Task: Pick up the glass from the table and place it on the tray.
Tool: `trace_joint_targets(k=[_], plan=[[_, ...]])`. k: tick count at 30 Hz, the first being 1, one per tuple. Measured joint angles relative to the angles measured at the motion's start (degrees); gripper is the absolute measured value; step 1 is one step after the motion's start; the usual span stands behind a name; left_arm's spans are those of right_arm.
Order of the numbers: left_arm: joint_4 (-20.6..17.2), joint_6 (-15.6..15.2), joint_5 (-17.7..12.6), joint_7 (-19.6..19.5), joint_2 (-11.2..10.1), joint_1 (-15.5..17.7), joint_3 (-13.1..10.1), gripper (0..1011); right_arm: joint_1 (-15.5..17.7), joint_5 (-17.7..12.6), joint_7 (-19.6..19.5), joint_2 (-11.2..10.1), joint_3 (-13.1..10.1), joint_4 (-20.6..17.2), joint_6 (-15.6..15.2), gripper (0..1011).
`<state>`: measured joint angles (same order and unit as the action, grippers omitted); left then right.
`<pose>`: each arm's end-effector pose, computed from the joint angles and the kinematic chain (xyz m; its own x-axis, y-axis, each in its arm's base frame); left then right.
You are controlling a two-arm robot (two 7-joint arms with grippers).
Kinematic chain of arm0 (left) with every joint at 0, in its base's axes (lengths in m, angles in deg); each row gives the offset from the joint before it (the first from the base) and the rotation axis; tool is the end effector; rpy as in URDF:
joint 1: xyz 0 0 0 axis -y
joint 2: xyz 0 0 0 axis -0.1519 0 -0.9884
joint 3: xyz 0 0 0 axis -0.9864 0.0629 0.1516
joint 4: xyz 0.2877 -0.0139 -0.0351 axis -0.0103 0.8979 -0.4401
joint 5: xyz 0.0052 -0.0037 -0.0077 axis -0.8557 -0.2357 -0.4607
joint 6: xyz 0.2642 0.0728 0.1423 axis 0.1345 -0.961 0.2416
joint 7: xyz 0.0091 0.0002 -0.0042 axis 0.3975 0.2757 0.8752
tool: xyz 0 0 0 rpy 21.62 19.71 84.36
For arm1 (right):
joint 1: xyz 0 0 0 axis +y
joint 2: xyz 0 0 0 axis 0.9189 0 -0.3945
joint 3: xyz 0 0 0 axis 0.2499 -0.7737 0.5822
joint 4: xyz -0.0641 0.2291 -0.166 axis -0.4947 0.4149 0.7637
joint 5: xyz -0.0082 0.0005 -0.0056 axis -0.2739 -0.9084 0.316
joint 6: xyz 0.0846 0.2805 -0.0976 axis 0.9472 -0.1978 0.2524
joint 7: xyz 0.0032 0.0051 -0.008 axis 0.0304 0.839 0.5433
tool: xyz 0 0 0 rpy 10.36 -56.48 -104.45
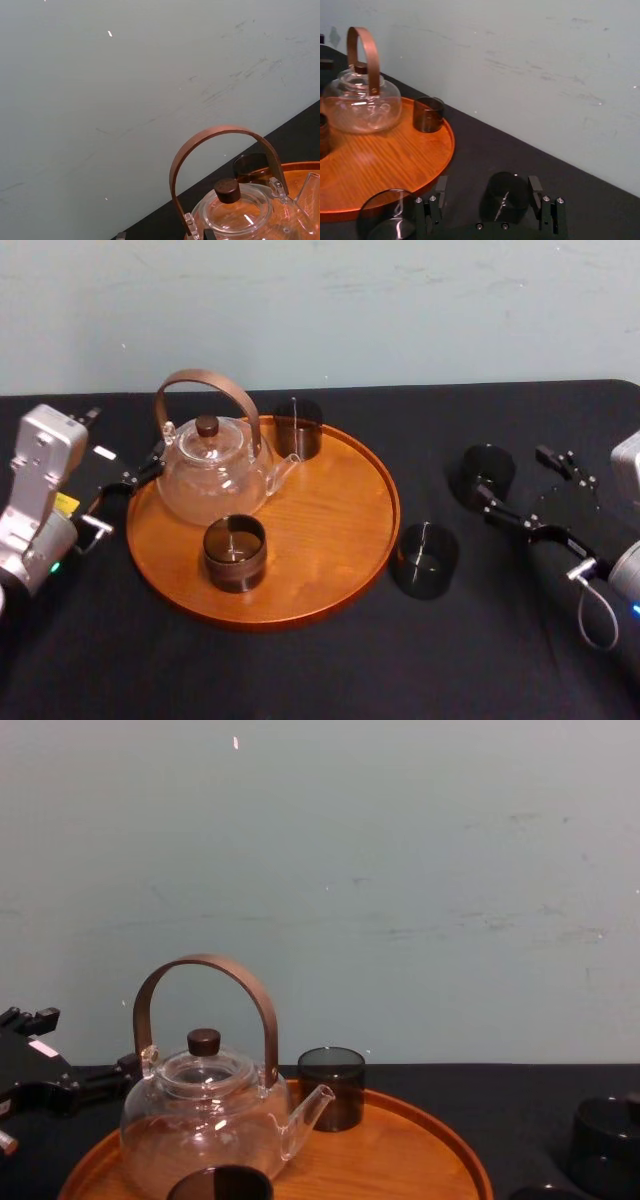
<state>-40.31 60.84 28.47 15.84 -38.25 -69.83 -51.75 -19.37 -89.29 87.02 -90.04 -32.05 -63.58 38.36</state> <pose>0.3581 0.0826 -0.3022 0.2924 0.8803 0.3736 -0.9552 0.2874 0.0703 0.2944 -0.0855 -0.2756 0.4671 -0.8465 0.2554 0.8842 0.4456 -0.1402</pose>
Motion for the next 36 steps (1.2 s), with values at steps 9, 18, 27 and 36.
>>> trace_joint_targets(k=[9, 18, 27, 36], plan=[[0.0, 0.0, 0.0, 0.0, 0.0, 0.0, 0.0, 1001, 2.3, -0.27, 2.11, 0.1, -0.71, -1.65, -0.44, 1002], [0.0, 0.0, 0.0, 0.0, 0.0, 0.0, 0.0, 1001, 4.93, 0.13, 4.28, 0.15, -1.12, -3.53, -0.33, 1002], [0.0, 0.0, 0.0, 0.0, 0.0, 0.0, 0.0, 1001, 5.65, 0.95, 6.37, 1.0, -1.3, -3.93, -0.55, 1002], [0.0, 0.0, 0.0, 0.0, 0.0, 0.0, 0.0, 1002, 5.48, 1.11, 8.8, 2.28, -1.42, -3.27, -1.39, 1002]])
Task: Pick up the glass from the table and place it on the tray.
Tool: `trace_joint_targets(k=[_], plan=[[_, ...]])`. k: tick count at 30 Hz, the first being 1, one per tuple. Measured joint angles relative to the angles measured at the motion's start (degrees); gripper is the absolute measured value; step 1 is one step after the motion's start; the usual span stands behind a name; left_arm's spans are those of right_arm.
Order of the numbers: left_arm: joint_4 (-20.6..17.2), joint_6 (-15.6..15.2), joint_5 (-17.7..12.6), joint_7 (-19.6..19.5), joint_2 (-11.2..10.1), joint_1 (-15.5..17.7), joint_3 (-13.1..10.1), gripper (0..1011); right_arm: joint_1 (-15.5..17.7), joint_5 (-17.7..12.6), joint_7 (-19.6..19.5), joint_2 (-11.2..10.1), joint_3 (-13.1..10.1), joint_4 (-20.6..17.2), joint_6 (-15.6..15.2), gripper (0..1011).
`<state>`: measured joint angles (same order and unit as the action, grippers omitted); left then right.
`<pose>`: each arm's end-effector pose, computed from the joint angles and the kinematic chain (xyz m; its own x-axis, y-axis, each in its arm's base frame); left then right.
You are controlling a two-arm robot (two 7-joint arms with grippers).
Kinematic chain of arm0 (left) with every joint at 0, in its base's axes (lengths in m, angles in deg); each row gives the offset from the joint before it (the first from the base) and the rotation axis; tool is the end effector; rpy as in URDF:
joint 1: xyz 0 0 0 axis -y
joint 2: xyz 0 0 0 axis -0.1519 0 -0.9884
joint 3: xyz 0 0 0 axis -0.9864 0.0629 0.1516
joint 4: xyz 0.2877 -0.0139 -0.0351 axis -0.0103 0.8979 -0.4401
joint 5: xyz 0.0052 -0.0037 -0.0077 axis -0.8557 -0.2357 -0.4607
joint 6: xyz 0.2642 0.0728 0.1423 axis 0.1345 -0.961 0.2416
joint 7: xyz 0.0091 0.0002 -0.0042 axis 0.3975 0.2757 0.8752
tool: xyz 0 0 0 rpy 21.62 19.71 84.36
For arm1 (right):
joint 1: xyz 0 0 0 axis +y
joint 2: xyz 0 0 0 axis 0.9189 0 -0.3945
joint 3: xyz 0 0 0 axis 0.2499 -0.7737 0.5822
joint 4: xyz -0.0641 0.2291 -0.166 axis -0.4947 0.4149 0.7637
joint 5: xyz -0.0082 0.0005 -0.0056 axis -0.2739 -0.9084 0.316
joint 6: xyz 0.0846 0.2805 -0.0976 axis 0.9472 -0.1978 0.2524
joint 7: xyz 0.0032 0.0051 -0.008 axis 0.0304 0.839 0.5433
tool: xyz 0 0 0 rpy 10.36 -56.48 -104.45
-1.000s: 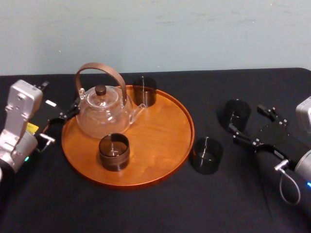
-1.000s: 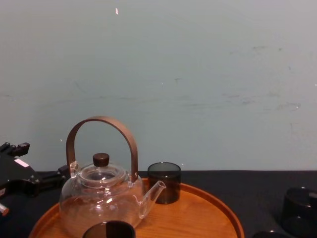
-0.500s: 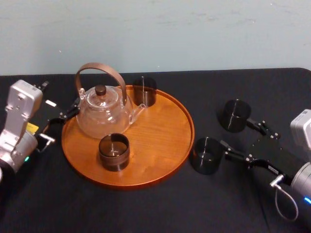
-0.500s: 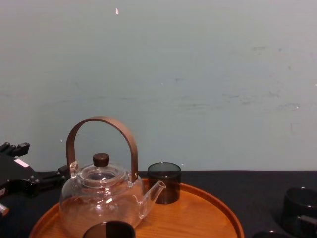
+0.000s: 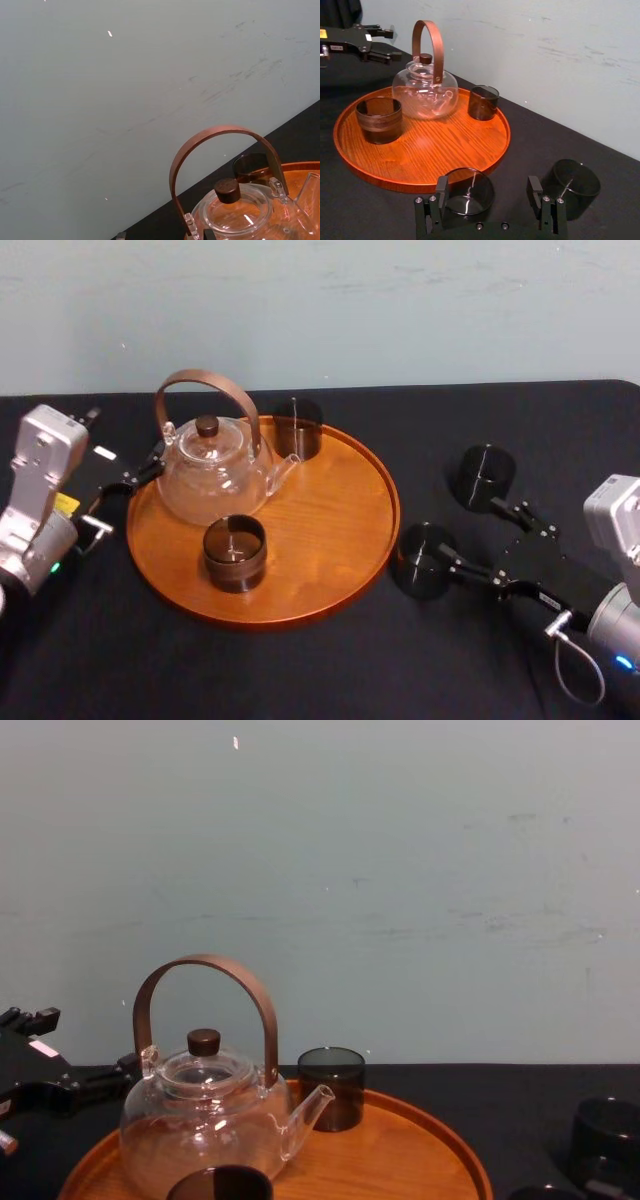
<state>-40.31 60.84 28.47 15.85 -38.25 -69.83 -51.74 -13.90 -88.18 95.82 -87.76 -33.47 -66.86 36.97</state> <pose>0.3582 0.0827 -0.3022 0.2920 0.8804 0.3736 -0.9553 0.2871 0.0701 0.2691 -0.0712 -0.2864 0.6111 -0.7718 0.1757 0.7897 0.5793 -0.2019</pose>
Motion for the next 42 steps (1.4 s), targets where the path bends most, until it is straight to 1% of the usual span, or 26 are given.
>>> trace_joint_targets(k=[16, 26, 32, 42], plan=[[0.0, 0.0, 0.0, 0.0, 0.0, 0.0, 0.0, 1001, 0.0, 0.74, 3.54, 1.76, -0.59, 1.09, -0.33, 1002], [0.0, 0.0, 0.0, 0.0, 0.0, 0.0, 0.0, 1001, 0.01, 1.73, 5.54, 3.09, -0.89, 1.92, -0.29, 1002], [0.0, 0.0, 0.0, 0.0, 0.0, 0.0, 0.0, 1001, -0.24, 2.0, 6.34, 3.97, -1.11, 2.78, -0.69, 1002], [0.0, 0.0, 0.0, 0.0, 0.0, 0.0, 0.0, 1001, -1.22, 2.31, 7.11, 4.84, -0.93, 4.46, -1.75, 1002]])
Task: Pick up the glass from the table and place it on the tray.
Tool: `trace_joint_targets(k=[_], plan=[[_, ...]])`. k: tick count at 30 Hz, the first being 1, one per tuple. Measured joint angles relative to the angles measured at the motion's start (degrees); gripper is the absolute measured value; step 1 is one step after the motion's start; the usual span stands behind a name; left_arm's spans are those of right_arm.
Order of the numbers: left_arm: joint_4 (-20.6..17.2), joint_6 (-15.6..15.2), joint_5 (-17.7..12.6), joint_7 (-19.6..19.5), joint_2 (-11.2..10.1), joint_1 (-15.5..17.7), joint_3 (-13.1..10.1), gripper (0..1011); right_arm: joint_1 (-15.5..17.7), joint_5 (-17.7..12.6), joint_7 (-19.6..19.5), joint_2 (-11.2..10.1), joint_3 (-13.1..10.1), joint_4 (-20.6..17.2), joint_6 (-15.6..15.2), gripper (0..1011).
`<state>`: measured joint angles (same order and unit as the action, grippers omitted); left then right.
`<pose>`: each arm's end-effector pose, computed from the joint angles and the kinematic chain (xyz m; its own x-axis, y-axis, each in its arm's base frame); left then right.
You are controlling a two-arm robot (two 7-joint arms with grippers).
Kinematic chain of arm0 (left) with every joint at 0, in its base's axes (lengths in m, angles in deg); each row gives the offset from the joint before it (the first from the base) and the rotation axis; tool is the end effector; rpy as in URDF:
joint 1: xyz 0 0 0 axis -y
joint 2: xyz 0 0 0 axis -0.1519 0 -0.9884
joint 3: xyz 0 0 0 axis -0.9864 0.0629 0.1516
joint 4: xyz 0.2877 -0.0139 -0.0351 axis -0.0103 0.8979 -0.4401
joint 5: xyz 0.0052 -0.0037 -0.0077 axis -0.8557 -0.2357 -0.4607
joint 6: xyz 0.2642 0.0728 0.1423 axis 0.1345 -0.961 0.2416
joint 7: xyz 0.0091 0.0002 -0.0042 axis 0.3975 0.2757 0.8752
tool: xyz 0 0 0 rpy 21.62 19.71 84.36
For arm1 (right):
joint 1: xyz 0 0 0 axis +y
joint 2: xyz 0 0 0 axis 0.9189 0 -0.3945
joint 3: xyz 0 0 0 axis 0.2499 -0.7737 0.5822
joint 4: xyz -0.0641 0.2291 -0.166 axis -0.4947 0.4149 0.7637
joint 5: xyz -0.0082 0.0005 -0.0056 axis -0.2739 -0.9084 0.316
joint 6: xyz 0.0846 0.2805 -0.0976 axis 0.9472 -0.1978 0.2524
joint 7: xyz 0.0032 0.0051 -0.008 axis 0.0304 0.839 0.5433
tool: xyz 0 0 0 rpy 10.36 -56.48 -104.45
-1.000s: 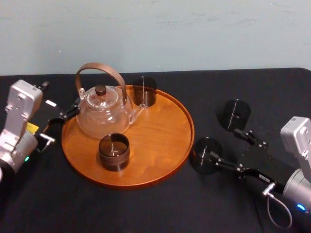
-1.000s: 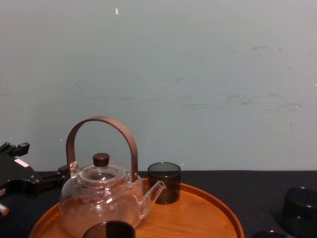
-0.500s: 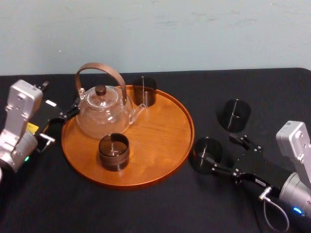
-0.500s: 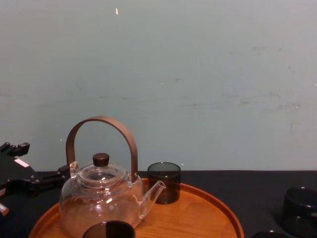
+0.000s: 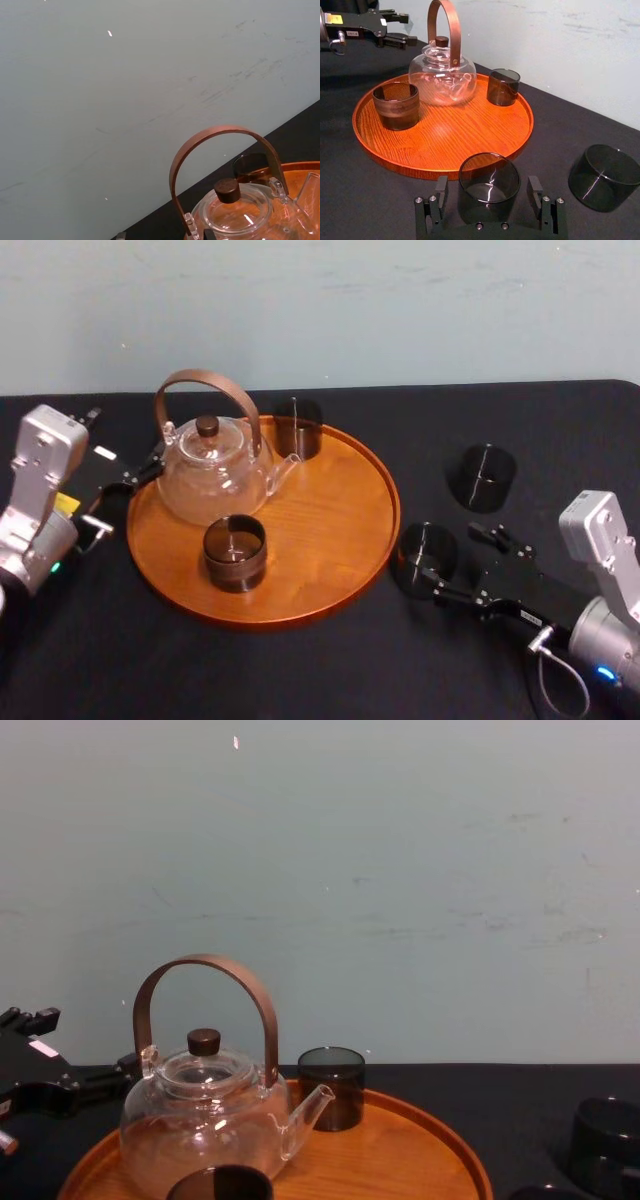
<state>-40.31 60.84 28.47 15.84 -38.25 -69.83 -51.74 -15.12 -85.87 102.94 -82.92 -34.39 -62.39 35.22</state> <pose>0.3582 0.0827 -0.3022 0.2922 0.8804 0.3736 -0.9553 0.2873 0.0702 0.2764 -0.0675 -0.3051 0.6635 -0.7397 0.1124 0.7391 0.6247 -0.2519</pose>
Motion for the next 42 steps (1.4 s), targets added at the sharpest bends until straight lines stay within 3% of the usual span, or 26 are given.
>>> trace_joint_targets(k=[19, 42], plan=[[0.0, 0.0, 0.0, 0.0, 0.0, 0.0, 0.0, 1002, -2.82, -0.08, 0.88, 0.73, 1.46, 2.06, -2.7, 1002], [0.0, 0.0, 0.0, 0.0, 0.0, 0.0, 0.0, 1001, -6.0, 0.18, 1.21, 1.74, 3.26, 5.38, -3.79, 1002]])
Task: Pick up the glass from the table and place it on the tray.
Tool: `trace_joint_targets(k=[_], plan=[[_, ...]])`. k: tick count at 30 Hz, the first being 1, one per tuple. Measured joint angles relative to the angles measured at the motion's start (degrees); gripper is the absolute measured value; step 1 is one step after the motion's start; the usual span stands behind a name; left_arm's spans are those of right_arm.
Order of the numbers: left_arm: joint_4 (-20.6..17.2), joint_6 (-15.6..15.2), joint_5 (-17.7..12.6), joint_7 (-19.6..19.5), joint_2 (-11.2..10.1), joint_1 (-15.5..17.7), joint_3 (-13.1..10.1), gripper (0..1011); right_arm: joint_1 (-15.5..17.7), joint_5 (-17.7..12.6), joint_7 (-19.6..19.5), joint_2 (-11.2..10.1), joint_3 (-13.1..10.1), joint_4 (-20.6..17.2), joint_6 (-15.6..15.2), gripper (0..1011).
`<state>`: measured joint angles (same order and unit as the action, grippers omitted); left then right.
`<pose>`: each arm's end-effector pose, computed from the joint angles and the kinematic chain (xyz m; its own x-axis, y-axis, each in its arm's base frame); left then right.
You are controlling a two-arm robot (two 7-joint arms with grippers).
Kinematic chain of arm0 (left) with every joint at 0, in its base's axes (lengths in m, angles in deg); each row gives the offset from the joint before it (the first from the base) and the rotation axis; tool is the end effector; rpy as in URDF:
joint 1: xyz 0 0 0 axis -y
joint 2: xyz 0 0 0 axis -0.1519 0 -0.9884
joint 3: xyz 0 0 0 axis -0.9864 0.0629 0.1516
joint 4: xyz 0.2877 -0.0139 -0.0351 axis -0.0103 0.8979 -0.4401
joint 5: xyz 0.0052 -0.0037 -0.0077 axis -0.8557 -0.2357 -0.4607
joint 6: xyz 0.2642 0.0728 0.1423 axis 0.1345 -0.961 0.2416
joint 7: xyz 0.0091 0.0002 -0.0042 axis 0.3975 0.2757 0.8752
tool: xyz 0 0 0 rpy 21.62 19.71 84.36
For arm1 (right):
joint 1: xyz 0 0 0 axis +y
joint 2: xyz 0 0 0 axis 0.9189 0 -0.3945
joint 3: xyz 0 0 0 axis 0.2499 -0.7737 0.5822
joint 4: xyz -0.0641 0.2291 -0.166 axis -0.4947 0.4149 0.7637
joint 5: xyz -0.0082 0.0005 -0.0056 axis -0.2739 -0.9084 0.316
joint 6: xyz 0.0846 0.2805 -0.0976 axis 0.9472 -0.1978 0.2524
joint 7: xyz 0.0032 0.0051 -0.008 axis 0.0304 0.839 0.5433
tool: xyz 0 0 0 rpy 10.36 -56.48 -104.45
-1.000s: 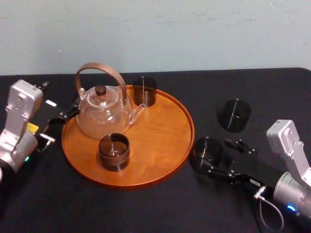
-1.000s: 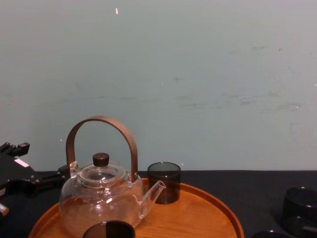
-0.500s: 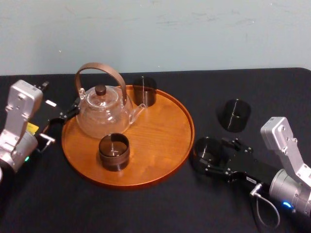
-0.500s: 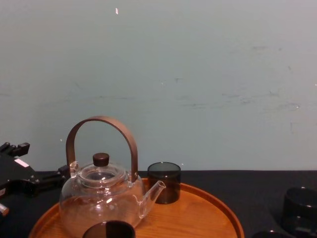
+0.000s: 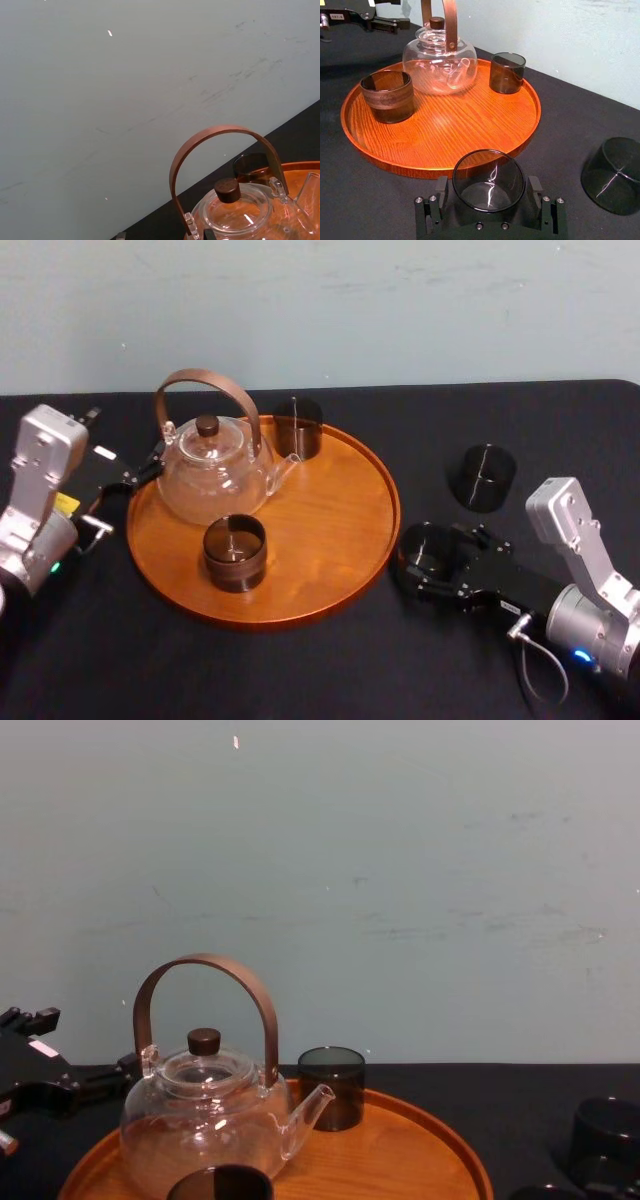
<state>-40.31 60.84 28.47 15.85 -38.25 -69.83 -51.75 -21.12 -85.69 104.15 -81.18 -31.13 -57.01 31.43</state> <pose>0.3581 0.0826 -0.3022 0.2922 0.8804 0.3736 -0.9553 0.2873 0.0702 0.3016 -0.0591 -0.3121 0.6762 -0.7324 0.0791 0.7147 0.6262 -0.3115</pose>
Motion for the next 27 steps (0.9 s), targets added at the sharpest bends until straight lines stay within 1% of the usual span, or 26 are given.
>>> trace_joint_targets(k=[15, 27], plan=[[0.0, 0.0, 0.0, 0.0, 0.0, 0.0, 0.0, 1001, -2.14, 0.42, 0.61, 0.77, 1.56, 2.32, -0.08, 1002], [0.0, 0.0, 0.0, 0.0, 0.0, 0.0, 0.0, 1001, -2.43, 0.99, 0.46, 0.85, 2.06, 2.64, 0.0, 1002]])
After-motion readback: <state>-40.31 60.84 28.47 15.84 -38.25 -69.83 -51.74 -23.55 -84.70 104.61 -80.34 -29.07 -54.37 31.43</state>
